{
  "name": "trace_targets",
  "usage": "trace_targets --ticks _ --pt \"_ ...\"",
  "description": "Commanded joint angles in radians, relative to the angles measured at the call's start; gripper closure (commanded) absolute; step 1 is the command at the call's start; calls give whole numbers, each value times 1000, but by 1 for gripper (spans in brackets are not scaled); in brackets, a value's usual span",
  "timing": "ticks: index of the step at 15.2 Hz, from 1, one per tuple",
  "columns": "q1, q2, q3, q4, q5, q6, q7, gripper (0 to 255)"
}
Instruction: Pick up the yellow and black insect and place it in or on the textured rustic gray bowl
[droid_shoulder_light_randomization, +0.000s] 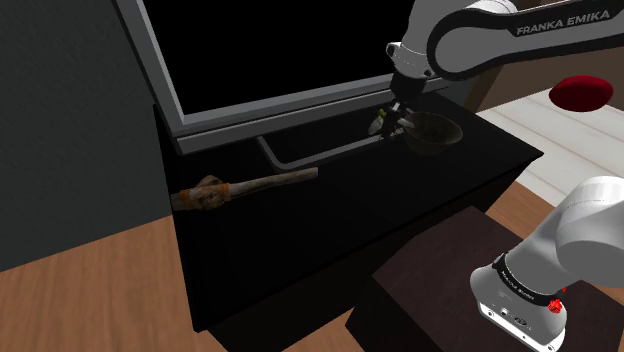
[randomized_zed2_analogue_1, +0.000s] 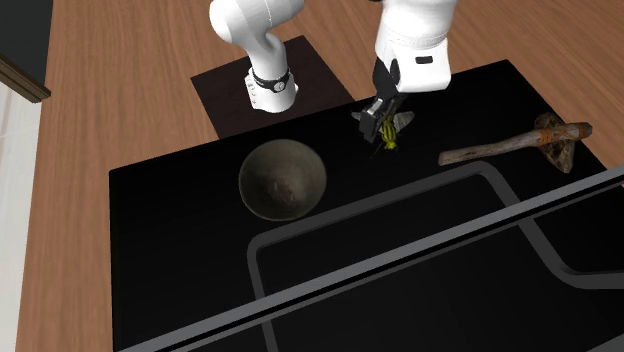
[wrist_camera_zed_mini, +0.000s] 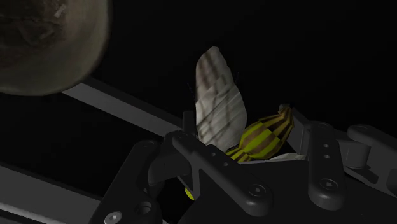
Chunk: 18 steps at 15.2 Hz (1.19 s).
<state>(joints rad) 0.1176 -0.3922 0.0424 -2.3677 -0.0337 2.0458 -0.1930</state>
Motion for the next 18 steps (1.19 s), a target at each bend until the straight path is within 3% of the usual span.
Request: trace_targets --ticks 1,5,18 --pt "0 -3 -1 24 0 -28 -3 255" --pt "0 -11 -2 61 1 -73 -5 255" --pt "-130 -105 -241 -20 -90 -68 -319 255"
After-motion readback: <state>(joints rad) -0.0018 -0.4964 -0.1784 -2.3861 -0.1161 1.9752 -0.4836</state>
